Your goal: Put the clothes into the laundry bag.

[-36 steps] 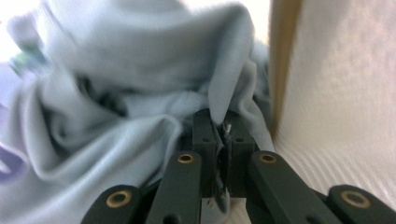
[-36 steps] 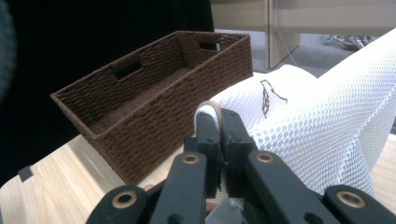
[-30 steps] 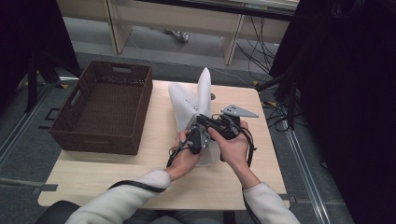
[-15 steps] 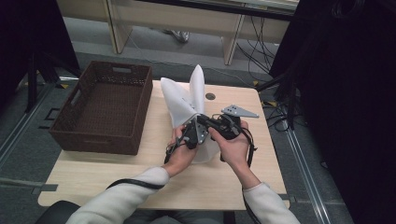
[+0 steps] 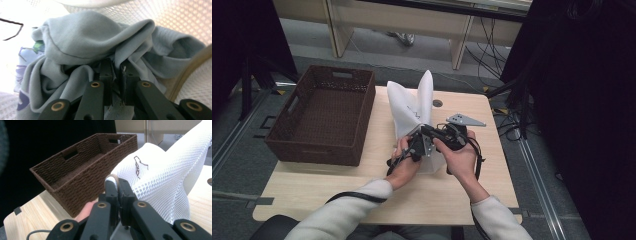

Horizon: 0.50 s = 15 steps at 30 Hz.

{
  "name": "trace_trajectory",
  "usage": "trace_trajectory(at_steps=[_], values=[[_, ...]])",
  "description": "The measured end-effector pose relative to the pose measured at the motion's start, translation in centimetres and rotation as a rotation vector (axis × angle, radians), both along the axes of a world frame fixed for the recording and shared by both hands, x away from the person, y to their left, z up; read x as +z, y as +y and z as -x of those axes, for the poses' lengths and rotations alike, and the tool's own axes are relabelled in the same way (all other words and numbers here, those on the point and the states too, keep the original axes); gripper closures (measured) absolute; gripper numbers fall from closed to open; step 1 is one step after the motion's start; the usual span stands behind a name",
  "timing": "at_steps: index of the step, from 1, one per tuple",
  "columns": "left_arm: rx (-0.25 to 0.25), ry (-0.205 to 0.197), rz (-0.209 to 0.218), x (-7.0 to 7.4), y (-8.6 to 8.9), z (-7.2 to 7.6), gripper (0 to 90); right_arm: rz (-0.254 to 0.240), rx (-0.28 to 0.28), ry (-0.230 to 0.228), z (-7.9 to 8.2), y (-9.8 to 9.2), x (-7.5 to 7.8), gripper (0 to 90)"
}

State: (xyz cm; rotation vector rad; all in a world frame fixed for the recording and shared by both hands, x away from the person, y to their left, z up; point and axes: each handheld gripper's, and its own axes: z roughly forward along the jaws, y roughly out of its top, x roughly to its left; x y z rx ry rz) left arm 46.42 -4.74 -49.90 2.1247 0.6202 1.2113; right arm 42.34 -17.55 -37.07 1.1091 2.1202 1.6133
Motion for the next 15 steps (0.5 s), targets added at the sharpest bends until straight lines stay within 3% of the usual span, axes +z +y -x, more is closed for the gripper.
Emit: trace_trajectory(at_steps=[2,7,8,9,10,11,13,15], values=[[0.007,-0.011,-0.006,-0.31,-0.03,-0.11,80.9,-0.007,-0.004,0.02,0.17,0.09,0.03,88.2],[0.005,-0.024,-0.026,-0.67,-0.12,-0.13,80.2,0.004,0.003,0.008,-0.04,0.0,-0.03,88.2],[0.004,-0.022,-0.023,-0.71,-0.13,-0.08,79.3,0.005,0.002,0.016,-0.05,-0.05,-0.02,88.2],[-0.002,-0.012,-0.02,-0.69,-0.06,-0.02,78.2,0.015,0.001,-0.008,-0.24,-0.13,-0.11,88.2],[-0.011,-0.007,-0.009,-0.74,-0.03,0.08,76.7,0.001,-0.017,0.029,-0.08,-0.14,-0.06,88.2],[-0.033,0.006,-0.006,-0.61,0.12,0.15,74.9,-0.015,-0.025,0.034,-0.09,-0.09,-0.15,88.2],[-0.034,-0.007,0.003,-0.61,0.27,0.57,71.8,-0.001,-0.017,0.006,-0.35,-0.26,-0.26,88.1],[-0.106,0.055,0.023,-0.39,0.54,0.79,65.5,0.001,-0.023,-0.002,-0.4,-0.31,-0.29,88.1]])
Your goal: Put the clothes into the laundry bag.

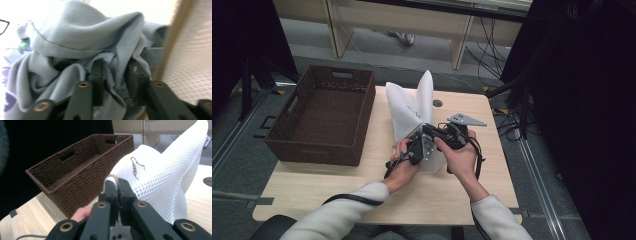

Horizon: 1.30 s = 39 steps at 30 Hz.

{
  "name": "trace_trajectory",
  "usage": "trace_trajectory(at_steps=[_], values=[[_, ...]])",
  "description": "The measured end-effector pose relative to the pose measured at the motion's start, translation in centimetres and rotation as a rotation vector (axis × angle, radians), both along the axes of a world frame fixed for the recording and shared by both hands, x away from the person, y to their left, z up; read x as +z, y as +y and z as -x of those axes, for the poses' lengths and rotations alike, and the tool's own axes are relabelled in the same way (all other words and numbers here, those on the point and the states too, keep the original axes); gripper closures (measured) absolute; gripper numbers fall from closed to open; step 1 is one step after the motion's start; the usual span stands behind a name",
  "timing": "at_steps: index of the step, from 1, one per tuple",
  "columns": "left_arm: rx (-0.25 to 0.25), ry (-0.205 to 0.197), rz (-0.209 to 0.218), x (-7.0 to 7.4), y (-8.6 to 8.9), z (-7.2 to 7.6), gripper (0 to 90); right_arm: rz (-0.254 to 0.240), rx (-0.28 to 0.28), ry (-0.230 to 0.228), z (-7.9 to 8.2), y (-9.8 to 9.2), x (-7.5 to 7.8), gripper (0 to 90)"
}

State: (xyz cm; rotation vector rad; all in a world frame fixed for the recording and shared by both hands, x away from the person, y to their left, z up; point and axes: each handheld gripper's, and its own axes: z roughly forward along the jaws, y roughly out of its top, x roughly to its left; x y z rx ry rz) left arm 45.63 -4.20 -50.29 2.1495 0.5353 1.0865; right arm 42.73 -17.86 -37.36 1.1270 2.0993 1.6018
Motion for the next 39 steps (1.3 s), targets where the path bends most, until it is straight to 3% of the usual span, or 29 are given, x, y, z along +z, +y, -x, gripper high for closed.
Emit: trace_trajectory(at_steps=[1,3,5,6,8,10,14,16,20,22,24,25,27,30,32,35,36,37,38,39], values=[[0.006,0.039,0.029,-0.3,-0.1,0.4,63.6,-0.009,0.001,0.012,0.0,0.1,0.0,88.0],[-0.048,0.066,0.026,-0.2,0.0,0.6,59.4,-0.006,-0.009,-0.012,-0.1,0.1,0.0,87.8],[-0.05,0.059,0.042,0.0,0.3,1.2,56.5,-0.008,-0.017,-0.005,0.0,0.1,0.0,87.7],[-0.079,0.076,0.044,0.1,0.5,1.3,55.9,-0.012,-0.016,0.026,0.1,0.1,0.1,87.7],[-0.097,0.105,0.064,0.2,0.8,1.9,55.4,-0.004,-0.015,0.023,0.0,0.0,0.0,87.7],[-0.115,0.125,0.073,0.1,1.1,2.6,58.9,-0.008,-0.018,0.026,0.0,0.0,0.1,87.8],[-0.117,0.114,0.079,0.0,1.4,3.3,66.7,-0.003,-0.006,0.002,-0.2,0.0,0.0,87.9],[-0.117,0.117,0.1,-0.2,1.3,3.1,70.1,0.013,-0.01,0.004,-0.2,0.0,0.0,87.9],[-0.102,0.129,0.079,-0.4,0.8,2.4,73.4,0.0,-0.009,-0.007,-0.3,0.0,-0.2,87.9],[-0.09,0.14,0.08,-0.4,0.5,1.9,76.8,0.0,-0.013,0.018,-0.2,0.1,-0.1,87.9],[-0.059,0.115,0.049,-0.4,0.2,1.5,80.4,0.002,-0.013,0.023,-0.1,0.1,-0.1,87.9],[-0.075,0.123,0.054,-0.5,0.0,1.2,82.1,0.005,-0.012,0.027,-0.1,0.1,-0.1,87.9],[-0.057,0.129,0.054,-0.4,-0.2,0.8,84.6,-0.007,-0.012,0.018,-0.1,0.1,-0.1,87.9],[-0.027,0.109,0.064,-0.2,-0.2,0.5,86.4,0.0,-0.011,0.003,-0.2,0.0,-0.1,88.0],[-0.023,0.098,0.064,0.1,-0.2,0.3,86.5,-0.014,-0.013,0.023,0.0,0.1,0.0,88.0],[0.028,0.051,0.109,0.5,0.0,0.4,86.7,-0.015,-0.015,0.017,0.0,0.0,0.1,88.1],[0.034,0.035,0.158,0.5,-0.1,0.3,86.7,-0.014,-0.015,0.015,-0.1,0.0,0.1,88.1],[0.059,-0.013,0.138,0.8,0.1,0.2,86.7,-0.016,-0.012,-0.006,-0.2,-0.1,0.0,88.1],[0.063,-0.012,0.138,0.8,0.1,0.1,86.6,-0.027,-0.019,0.015,-0.1,0.0,0.0,88.1],[0.057,-0.004,0.13,0.9,0.2,-0.1,86.6,-0.023,-0.012,0.005,-0.2,0.0,0.0,88.1]])
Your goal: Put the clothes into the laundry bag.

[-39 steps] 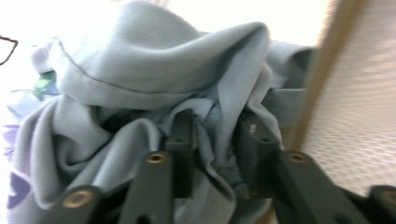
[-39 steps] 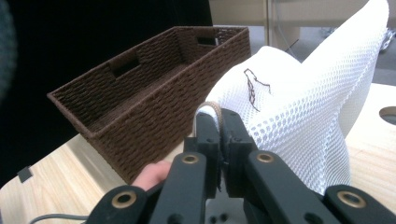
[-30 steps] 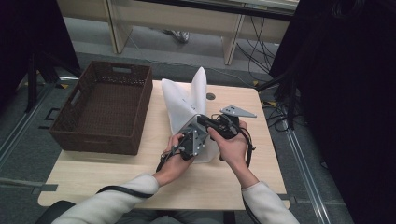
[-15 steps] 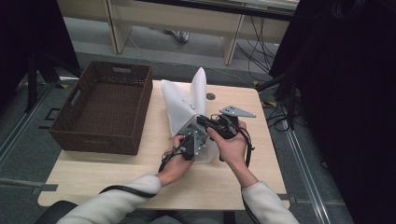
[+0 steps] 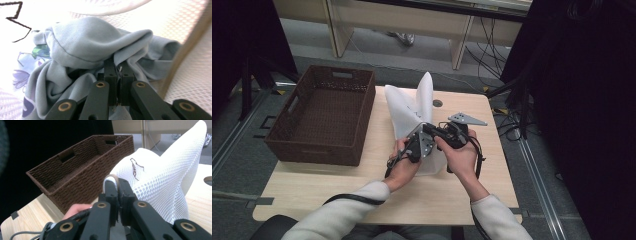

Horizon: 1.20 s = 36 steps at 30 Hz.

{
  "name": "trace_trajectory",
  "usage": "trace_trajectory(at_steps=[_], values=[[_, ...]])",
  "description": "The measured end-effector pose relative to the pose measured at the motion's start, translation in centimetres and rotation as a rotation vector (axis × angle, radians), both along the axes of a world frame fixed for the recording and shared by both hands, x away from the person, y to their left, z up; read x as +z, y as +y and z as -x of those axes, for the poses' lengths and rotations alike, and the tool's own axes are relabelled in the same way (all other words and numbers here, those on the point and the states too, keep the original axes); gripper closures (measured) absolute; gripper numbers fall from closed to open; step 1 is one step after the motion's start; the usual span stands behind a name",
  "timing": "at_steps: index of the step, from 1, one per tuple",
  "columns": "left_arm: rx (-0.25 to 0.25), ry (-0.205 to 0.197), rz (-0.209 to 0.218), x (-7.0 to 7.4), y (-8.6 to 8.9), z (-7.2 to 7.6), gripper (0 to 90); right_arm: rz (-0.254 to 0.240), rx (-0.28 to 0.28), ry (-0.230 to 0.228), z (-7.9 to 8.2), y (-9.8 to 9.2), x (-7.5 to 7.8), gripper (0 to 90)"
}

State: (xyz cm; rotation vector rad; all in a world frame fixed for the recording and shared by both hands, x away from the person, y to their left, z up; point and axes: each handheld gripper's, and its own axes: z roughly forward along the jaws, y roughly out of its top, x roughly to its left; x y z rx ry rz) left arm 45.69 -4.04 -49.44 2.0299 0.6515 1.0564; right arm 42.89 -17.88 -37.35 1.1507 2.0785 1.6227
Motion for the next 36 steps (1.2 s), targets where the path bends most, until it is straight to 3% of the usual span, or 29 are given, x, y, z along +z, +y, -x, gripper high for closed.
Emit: trace_trajectory(at_steps=[1,2,3,4,6,9,12,14,16,18,19,21,22,23,25,27,28,31,32,33,34,36], values=[[-0.008,-0.016,-0.039,0.0,0.0,-0.3,86.5,0.001,0.003,-0.008,0.0,0.0,0.0,88.1],[0.0,-0.021,-0.043,-0.2,-0.1,-0.3,86.4,0.003,0.005,0.001,0.0,0.0,0.0,88.1],[0.004,-0.02,-0.06,-0.3,-0.2,-0.4,86.2,-0.004,0.003,0.019,0.1,0.1,0.0,88.0],[0.034,-0.051,-0.068,-0.5,-0.4,-0.4,86.1,-0.006,0.001,0.055,0.3,0.1,0.1,88.1],[0.034,-0.036,-0.096,-0.8,-0.5,-0.6,85.7,0.004,0.013,0.015,0.0,0.1,-0.1,88.1],[0.046,-0.032,-0.114,-1.2,-0.5,-0.9,85.7,0.02,0.014,0.032,0.0,0.1,-0.2,88.1],[0.036,-0.016,-0.137,-1.3,-0.5,-1.0,85.4,0.014,0.011,0.001,-0.1,0.1,-0.4,88.1],[0.052,-0.033,-0.147,-1.4,-0.5,-0.9,85.1,0.023,0.014,0.01,-0.1,0.0,-0.4,88.0],[0.027,0.001,-0.147,-1.3,-0.4,-0.9,84.1,0.009,0.012,0.03,-0.1,0.1,-0.4,88.0],[0.039,-0.024,-0.146,-1.5,-0.5,-0.6,81.2,0.009,0.013,0.034,-0.1,0.1,-0.5,88.0],[-0.014,0.026,-0.138,-1.2,-0.3,-0.6,78.9,0.039,0.006,0.008,-0.2,0.0,-0.5,88.1],[-0.01,0.0,-0.135,-1.0,-0.2,0.0,73.9,0.028,0.003,0.019,-0.2,0.0,-0.4,88.0],[-0.061,0.075,-0.092,-1.2,-0.2,0.3,70.8,0.02,0.003,0.03,-0.1,0.0,-0.4,88.0],[-0.071,0.083,-0.085,-1.0,-0.1,0.5,68.2,0.018,0.001,-0.004,-0.3,0.0,-0.5,88.0],[-0.093,0.073,-0.071,-0.7,0.3,1.0,66.3,0.025,-0.007,0.013,-0.3,-0.2,-0.4,88.0],[-0.12,0.09,-0.047,-0.4,0.7,1.5,65.3,0.015,-0.002,0.024,-0.3,-0.1,-0.4,88.0],[-0.126,0.099,-0.031,-0.3,0.8,1.8,65.3,0.013,-0.004,0.027,-0.3,-0.1,-0.4,88.0],[-0.156,0.115,-0.047,-0.3,0.7,2.0,69.7,0.045,-0.01,0.001,-0.3,-0.1,-0.4,88.0],[-0.149,0.112,-0.043,-0.5,0.5,1.9,72.0,0.022,-0.006,0.012,-0.2,0.0,-0.4,88.0],[-0.144,0.119,-0.048,-0.6,0.3,1.8,74.4,0.032,-0.006,-0.001,-0.3,0.0,-0.4,88.0],[-0.142,0.129,-0.061,-0.6,0.3,1.7,77.0,0.016,-0.004,0.023,-0.2,0.1,-0.4,88.0],[-0.1,0.11,-0.078,-0.7,0.1,1.3,81.3,0.021,-0.002,0.038,-0.1,0.1,-0.4,88.0]])
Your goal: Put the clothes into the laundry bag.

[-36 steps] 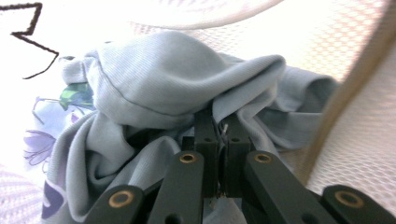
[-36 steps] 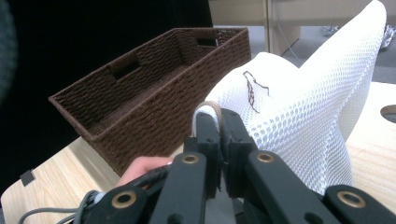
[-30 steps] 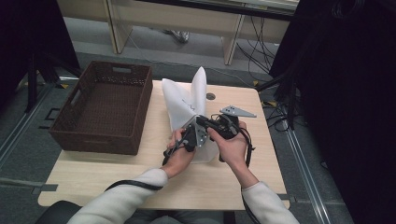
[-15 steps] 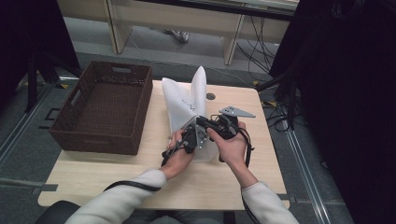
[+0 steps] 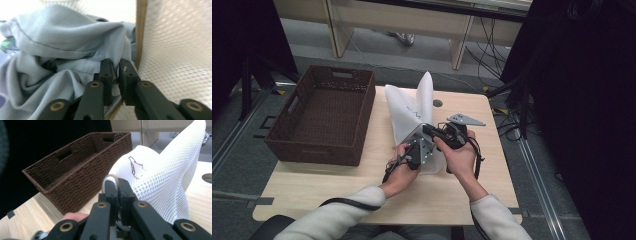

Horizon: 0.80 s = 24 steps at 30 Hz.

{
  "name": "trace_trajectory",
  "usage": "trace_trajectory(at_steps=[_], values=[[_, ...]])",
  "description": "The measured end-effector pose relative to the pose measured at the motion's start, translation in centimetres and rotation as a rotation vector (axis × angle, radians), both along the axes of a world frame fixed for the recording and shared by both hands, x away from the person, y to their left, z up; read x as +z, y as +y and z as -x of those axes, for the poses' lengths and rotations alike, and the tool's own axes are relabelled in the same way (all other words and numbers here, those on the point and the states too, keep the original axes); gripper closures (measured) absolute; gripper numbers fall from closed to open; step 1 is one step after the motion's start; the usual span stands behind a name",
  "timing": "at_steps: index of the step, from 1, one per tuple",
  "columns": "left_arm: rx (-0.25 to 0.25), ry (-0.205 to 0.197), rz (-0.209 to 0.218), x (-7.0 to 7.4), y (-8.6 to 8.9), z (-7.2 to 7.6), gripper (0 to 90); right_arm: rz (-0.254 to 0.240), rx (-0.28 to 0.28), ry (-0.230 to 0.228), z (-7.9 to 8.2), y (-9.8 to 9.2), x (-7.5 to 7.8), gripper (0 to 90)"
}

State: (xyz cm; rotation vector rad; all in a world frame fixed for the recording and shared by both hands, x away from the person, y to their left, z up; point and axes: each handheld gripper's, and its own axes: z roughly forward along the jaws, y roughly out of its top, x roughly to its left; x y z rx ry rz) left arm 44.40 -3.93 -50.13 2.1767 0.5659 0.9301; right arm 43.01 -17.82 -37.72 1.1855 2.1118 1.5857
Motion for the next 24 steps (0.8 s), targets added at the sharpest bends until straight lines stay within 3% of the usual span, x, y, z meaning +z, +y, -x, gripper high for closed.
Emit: trace_trajectory(at_steps=[1,2,4,5,7,8,11,13,15,16,17,19,20,21,22,23,24], values=[[-0.02,-0.002,-0.035,0.0,0.0,-0.4,83.0,0.002,-0.001,-0.01,-0.1,0.0,0.0,88.0],[-0.021,0.026,-0.018,-0.4,-0.4,-0.6,84.5,0.005,0.002,-0.007,-0.1,-0.1,0.0,88.0],[-0.002,0.023,-0.027,-0.5,-0.4,-1.1,86.0,-0.01,0.003,-0.01,-0.1,-0.2,0.0,88.0],[0.029,0.005,-0.015,-0.5,-0.4,-1.3,86.2,-0.013,0.004,-0.004,-0.1,-0.2,0.0,88.0],[0.044,-0.011,-0.012,-0.7,-0.5,-1.6,86.5,-0.003,-0.003,-0.02,-0.2,-0.3,0.0,88.0],[0.036,-0.003,-0.006,-0.6,-0.6,-1.6,86.5,-0.014,0.004,-0.005,-0.1,-0.2,0.0,88.0],[0.045,-0.005,0.0,-0.4,-0.6,-1.7,86.4,-0.005,-0.002,-0.019,-0.1,-0.3,0.0,88.0],[0.041,-0.014,0.002,-0.4,-0.5,-1.7,86.3,-0.021,-0.013,0.019,0.1,-0.2,0.1,88.0],[0.042,-0.02,0.004,-0.3,-0.4,-1.7,86.3,-0.018,-0.007,-0.007,-0.1,-0.3,0.0,88.0],[0.054,-0.032,0.0,-0.3,-0.4,-1.7,86.4,-0.018,-0.008,-0.006,-0.1,-0.3,0.0,88.0],[0.126,-0.126,-0.001,-0.3,-0.4,-1.6,86.3,-0.021,-0.011,0.003,0.0,-0.2,0.0,88.0],[0.108,-0.094,-0.017,-0.3,-0.2,-1.8,86.2,-0.01,-0.009,-0.014,-0.2,-0.3,0.0,88.0],[0.137,-0.126,-0.019,-0.5,-0.3,-1.8,86.0,-0.017,-0.01,0.014,-0.1,-0.2,-0.1,88.0],[0.143,-0.132,-0.033,-0.7,-0.2,-1.9,85.8,-0.025,-0.016,0.025,0.0,-0.1,-0.1,88.0],[0.133,-0.124,-0.044,-0.8,-0.2,-2.0,85.5,-0.015,-0.004,-0.001,-0.2,-0.1,-0.3,88.0],[0.13,-0.124,-0.064,-0.9,-0.2,-2.1,85.2,-0.008,-0.003,0.003,-0.2,-0.1,-0.3,88.0],[0.121,-0.102,-0.049,-1.1,-0.2,-2.2,84.8,-0.013,0.002,0.017,-0.2,-0.1,-0.4,88.0]])
